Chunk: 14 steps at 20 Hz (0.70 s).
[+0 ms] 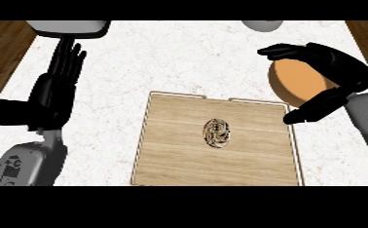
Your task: Pick the cupcake from the tray and place it in the pot
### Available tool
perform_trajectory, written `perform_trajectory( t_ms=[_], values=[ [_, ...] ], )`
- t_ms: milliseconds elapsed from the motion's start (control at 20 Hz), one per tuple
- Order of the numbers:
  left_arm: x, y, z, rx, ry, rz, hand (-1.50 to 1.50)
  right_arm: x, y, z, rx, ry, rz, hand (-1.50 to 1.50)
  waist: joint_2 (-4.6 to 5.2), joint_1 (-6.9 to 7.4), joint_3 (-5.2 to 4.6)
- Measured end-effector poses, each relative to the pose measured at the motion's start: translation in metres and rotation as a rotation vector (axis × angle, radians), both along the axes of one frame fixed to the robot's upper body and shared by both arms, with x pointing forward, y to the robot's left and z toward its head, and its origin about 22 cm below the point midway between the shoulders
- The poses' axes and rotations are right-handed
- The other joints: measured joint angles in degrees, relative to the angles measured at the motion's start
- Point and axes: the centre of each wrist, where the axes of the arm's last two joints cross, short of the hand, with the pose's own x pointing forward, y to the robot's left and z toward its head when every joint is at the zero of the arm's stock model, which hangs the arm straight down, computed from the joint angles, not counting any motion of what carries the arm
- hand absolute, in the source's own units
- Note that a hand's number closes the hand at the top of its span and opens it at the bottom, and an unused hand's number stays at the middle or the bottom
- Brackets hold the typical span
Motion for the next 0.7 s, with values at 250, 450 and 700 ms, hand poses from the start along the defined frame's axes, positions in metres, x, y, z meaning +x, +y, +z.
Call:
perform_trajectory(
  t_ms=[250, 450, 700],
  values=[
    [0.005, 0.005, 0.0, 0.003, 0.002, 0.011, 0.0, 0.005, 0.005, -0.004, -0.229, -0.111, 0.018, -1.5, -0.42, -0.3, -0.13],
    [0.009, 0.008, -0.005, 0.002, 0.004, 0.021, 0.0, 0.009, 0.024, -0.006, -0.372, -0.177, 0.072, -1.5, -0.79, -1.08, -0.22],
    [0.013, 0.014, -0.008, -0.001, 0.009, 0.035, 0.0, 0.012, 0.053, -0.011, -0.487, -0.198, 0.125, -1.5, -1.18, -1.88, -0.29]
  ],
)
